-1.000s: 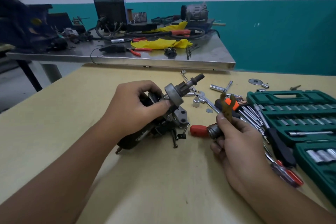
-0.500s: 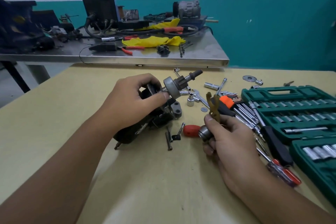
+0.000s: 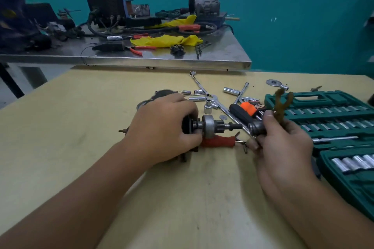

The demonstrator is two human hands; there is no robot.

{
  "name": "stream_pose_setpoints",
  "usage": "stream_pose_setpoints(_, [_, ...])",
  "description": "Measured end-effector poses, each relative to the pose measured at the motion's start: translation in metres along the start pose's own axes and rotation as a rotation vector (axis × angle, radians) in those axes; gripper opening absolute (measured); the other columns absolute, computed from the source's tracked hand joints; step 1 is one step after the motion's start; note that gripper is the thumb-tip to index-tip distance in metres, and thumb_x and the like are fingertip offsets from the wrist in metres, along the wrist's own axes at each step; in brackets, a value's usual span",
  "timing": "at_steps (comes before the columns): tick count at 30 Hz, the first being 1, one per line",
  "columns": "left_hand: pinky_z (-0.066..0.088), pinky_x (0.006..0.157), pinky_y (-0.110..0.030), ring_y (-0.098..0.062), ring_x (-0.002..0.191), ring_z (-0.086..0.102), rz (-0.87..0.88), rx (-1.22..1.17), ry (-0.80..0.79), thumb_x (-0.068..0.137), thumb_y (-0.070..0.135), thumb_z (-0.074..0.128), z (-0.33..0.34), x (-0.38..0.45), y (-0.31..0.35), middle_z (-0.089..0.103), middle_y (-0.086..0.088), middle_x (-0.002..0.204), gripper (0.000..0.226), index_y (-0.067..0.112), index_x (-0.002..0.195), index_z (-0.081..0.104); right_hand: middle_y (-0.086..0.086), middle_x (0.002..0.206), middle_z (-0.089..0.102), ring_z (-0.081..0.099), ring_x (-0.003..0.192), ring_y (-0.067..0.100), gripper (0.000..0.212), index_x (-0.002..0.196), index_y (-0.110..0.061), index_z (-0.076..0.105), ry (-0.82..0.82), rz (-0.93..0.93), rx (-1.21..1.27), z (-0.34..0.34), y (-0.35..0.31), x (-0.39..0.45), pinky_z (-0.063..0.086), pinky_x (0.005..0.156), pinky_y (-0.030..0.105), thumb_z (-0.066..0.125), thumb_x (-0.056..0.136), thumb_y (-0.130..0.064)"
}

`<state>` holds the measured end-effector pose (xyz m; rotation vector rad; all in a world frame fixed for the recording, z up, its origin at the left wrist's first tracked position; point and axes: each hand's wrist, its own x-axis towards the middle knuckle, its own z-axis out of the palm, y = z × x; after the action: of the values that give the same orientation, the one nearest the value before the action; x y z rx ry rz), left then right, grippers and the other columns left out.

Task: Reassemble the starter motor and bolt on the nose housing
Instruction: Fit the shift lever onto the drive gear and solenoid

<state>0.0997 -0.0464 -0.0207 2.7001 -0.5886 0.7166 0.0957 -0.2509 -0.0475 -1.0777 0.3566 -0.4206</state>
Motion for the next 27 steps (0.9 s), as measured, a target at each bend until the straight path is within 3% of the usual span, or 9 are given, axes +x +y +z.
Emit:
stream_pose_setpoints(4, [0.030,0.053,-0.020,-0.012,0.072,0.048,-0.018,0.023,0.021,0.074,0.048,0.069,0.000,-0.001,-0.002,0.055,0.013,0.085,0.026,0.029,0.091,0.072,-0.004,0.061,0.049,0.036,0.040,0.007,0.012,0.088,-0.013,0.065,-0.042,-0.004,0.032,0.001,-0.001,-0.001,0.036,0.040,0.025,0.066,0.100,-0.015])
stream_pose_setpoints(8, [0.049,0.060,-0.030,-0.016,0.090,0.061,-0.002,0.065,-0.038,0.081,0.060,0.056,0.001,-0.004,0.003,0.062,0.013,0.101,0.037,0.036,0.107,0.070,-0.003,0.056,0.052,0.035,0.040,0.007,0.015,0.083,-0.013,0.066,-0.163,0.032,0.102,0.005,0.001,-0.011,0.034,0.039,0.024,0.066,0.099,-0.014])
stream_pose_setpoints(12, [0.049,0.067,-0.032,-0.019,0.104,0.057,0.048,0.086,-0.014,0.086,0.065,0.049,0.002,-0.005,0.001,0.063,0.009,0.112,0.049,0.038,0.122,0.068,0.000,0.060,0.053,0.032,0.042,0.009,0.022,0.072,-0.020,0.072,-0.252,0.086,0.160,0.009,-0.001,-0.018,0.034,0.039,0.024,0.070,0.092,-0.012])
stream_pose_setpoints(15, [0.051,0.080,-0.044,-0.029,0.107,0.059,0.081,0.007,0.149,0.091,0.052,0.061,0.005,-0.009,0.002,0.069,0.000,0.112,0.040,0.024,0.116,0.075,0.004,0.065,0.051,0.032,0.043,0.010,0.006,0.077,-0.019,0.073,-0.330,0.095,0.153,0.011,-0.002,-0.024,0.034,0.039,0.024,0.072,0.083,-0.016])
stream_pose_setpoints(19, [0.049,0.068,-0.041,-0.029,0.077,0.061,0.202,-0.161,0.478,0.093,0.024,0.070,0.008,-0.017,0.014,0.068,-0.009,0.085,0.023,0.003,0.088,0.078,0.014,0.069,0.047,0.030,0.044,0.013,0.003,0.087,-0.011,0.068,-0.325,0.133,0.112,0.012,0.008,-0.028,0.032,0.039,0.026,0.070,0.086,-0.010])
stream_pose_setpoints(21, [0.048,0.068,-0.023,-0.014,0.071,0.057,0.196,-0.273,0.422,0.092,0.023,0.073,0.010,-0.024,0.026,0.063,-0.001,0.080,0.017,0.006,0.089,0.075,0.014,0.067,0.048,0.030,0.044,0.013,0.006,0.082,-0.011,0.066,-0.328,0.149,0.143,0.014,0.009,-0.030,0.032,0.037,0.025,0.068,0.087,-0.008])
stream_pose_setpoints(23, [0.044,0.071,-0.013,-0.001,0.071,0.054,0.068,-0.398,0.309,0.089,0.031,0.075,0.015,-0.027,0.034,0.064,0.008,0.082,0.019,0.015,0.099,0.075,0.013,0.065,0.055,0.033,0.044,0.015,0.002,0.082,-0.009,0.066,-0.364,0.149,0.182,0.015,0.006,-0.031,0.033,0.036,0.024,0.068,0.083,-0.009])
stream_pose_setpoints(26, [0.058,0.067,-0.036,-0.013,0.076,0.071,-0.113,-0.831,0.067,0.091,0.036,0.072,0.020,-0.027,0.040,0.074,0.002,0.087,0.024,0.027,0.114,0.072,0.015,0.066,0.057,0.041,0.048,0.019,0.016,0.082,-0.009,0.072,-0.467,0.145,0.203,0.014,-0.001,-0.039,0.038,0.036,0.024,0.074,0.069,-0.018])
stream_pose_setpoints(27, [0.059,0.063,-0.036,-0.018,0.073,0.072,-0.123,-1.005,0.020,0.093,0.028,0.072,0.020,-0.028,0.041,0.075,-0.001,0.085,0.025,0.028,0.118,0.071,0.016,0.065,0.055,0.044,0.046,0.020,0.019,0.082,-0.009,0.074,-0.501,0.148,0.207,0.014,-0.004,-0.042,0.039,0.037,0.024,0.075,0.066,-0.020])
